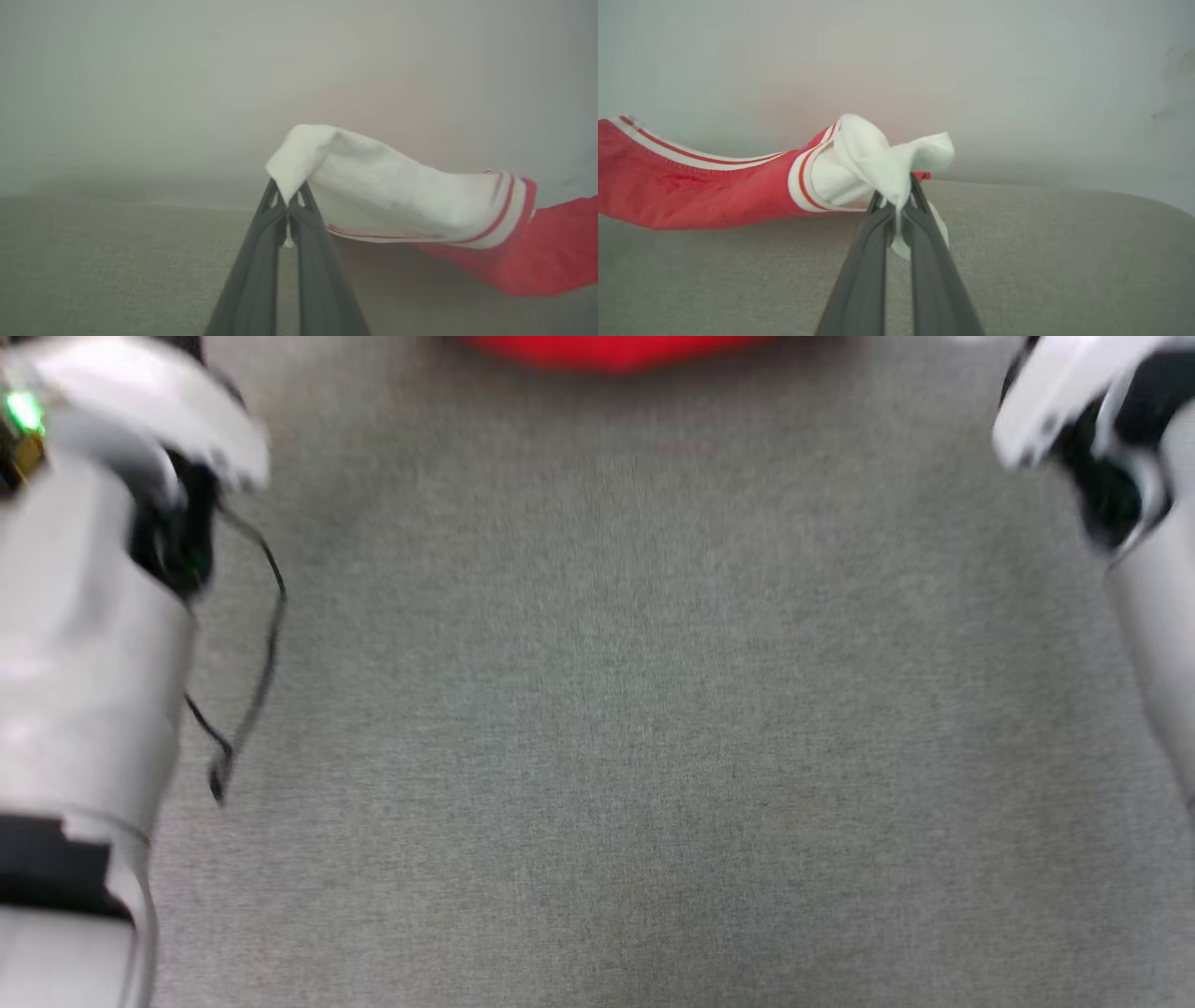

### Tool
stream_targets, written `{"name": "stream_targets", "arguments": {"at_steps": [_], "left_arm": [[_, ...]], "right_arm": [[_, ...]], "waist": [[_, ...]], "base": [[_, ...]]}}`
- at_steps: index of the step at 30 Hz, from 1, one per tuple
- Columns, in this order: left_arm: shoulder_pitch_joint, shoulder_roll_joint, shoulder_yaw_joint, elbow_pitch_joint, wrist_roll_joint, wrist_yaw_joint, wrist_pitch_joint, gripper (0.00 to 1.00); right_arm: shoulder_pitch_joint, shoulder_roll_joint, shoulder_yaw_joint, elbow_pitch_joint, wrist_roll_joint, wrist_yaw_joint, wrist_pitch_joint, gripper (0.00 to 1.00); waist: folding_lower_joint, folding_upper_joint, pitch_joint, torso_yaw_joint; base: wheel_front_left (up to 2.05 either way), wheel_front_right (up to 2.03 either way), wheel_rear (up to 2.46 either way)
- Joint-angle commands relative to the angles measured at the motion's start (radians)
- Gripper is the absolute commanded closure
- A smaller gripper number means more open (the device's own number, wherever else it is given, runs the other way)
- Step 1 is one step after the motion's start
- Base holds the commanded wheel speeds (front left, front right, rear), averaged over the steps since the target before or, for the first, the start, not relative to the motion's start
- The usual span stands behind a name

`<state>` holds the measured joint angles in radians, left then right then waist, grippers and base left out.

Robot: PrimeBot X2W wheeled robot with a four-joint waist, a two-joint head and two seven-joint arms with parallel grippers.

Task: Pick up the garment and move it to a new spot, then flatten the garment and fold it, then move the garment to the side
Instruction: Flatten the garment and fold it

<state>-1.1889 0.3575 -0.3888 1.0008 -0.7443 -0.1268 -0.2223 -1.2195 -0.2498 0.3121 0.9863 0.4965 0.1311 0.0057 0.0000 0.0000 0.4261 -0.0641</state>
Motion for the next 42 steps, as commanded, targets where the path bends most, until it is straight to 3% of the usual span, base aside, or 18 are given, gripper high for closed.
{"name": "stream_targets", "arguments": {"at_steps": [1,7,12,20,27,30,31,32,33,34,42], "left_arm": [[0.060,-0.001,0.001,-0.013,-0.014,-0.002,-0.009,1.00],[0.338,0.010,0.013,-0.093,-0.051,0.001,-0.030,1.00],[0.568,0.024,0.020,-0.206,-0.070,0.045,-0.035,1.00],[0.951,0.070,0.042,-0.508,-0.115,0.180,0.014,1.00],[1.237,0.118,0.065,-0.802,-0.157,0.341,0.102,1.00],[1.314,0.128,0.070,-0.891,-0.172,0.386,0.130,1.00],[1.333,0.134,0.068,-0.914,-0.168,0.400,0.138,1.00],[1.348,0.136,0.066,-0.937,-0.164,0.411,0.140,1.00],[1.358,0.135,0.065,-0.957,-0.165,0.419,0.144,1.00],[1.365,0.140,0.062,-0.973,-0.162,0.427,0.149,1.00],[1.327,0.162,0.047,-1.069,-0.123,0.444,0.159,1.00]], "right_arm": [[0.056,-0.012,0.013,-0.021,0.019,-0.001,-0.004,1.00],[0.327,-0.051,0.065,-0.130,0.093,-0.001,0.009,1.00],[0.551,-0.098,0.061,-0.253,0.123,-0.001,0.048,1.00],[0.945,-0.130,-0.035,-0.490,0.096,-0.001,0.161,1.00],[1.246,-0.088,-0.143,-0.702,0.034,-0.001,0.337,1.00],[1.330,-0.057,-0.190,-0.754,-0.015,-0.001,0.387,1.00],[1.348,-0.042,-0.203,-0.767,-0.027,-0.001,0.402,0.96],[1.361,-0.035,-0.212,-0.782,-0.042,-0.001,0.411,0.60],[1.368,-0.026,-0.223,-0.793,-0.051,-0.001,0.419,0.05],[1.371,-0.016,-0.231,-0.809,-0.059,-0.001,0.425,0.00],[1.253,0.033,-0.340,-0.898,-0.091,0.000,0.382,0.00]], "waist": [[0.0000,0.0000,-0.120,0.016],[0.0000,0.0000,-0.267,0.024],[0.0000,0.0000,-0.355,0.027],[0.0000,0.0000,-0.445,0.021],[0.0000,0.0000,-0.456,0.014],[0.0000,0.0000,-0.451,0.013],[0.0000,0.0000,-0.449,0.013],[0.0000,0.0000,-0.447,0.012],[0.0000,0.0000,-0.445,0.012],[0.0000,0.0000,-0.443,0.013],[0.0000,0.0000,-0.409,0.037]], "base": [[0.00,0.00,0.00],[0.00,0.00,0.00],[0.00,0.00,0.00],[0.00,0.00,0.00],[0.00,0.00,0.00],[0.00,0.00,0.00],[0.00,0.00,0.00],[0.00,0.00,0.00],[0.00,0.00,0.00],[0.00,0.00,0.00],[0.00,0.00,0.00]]}}
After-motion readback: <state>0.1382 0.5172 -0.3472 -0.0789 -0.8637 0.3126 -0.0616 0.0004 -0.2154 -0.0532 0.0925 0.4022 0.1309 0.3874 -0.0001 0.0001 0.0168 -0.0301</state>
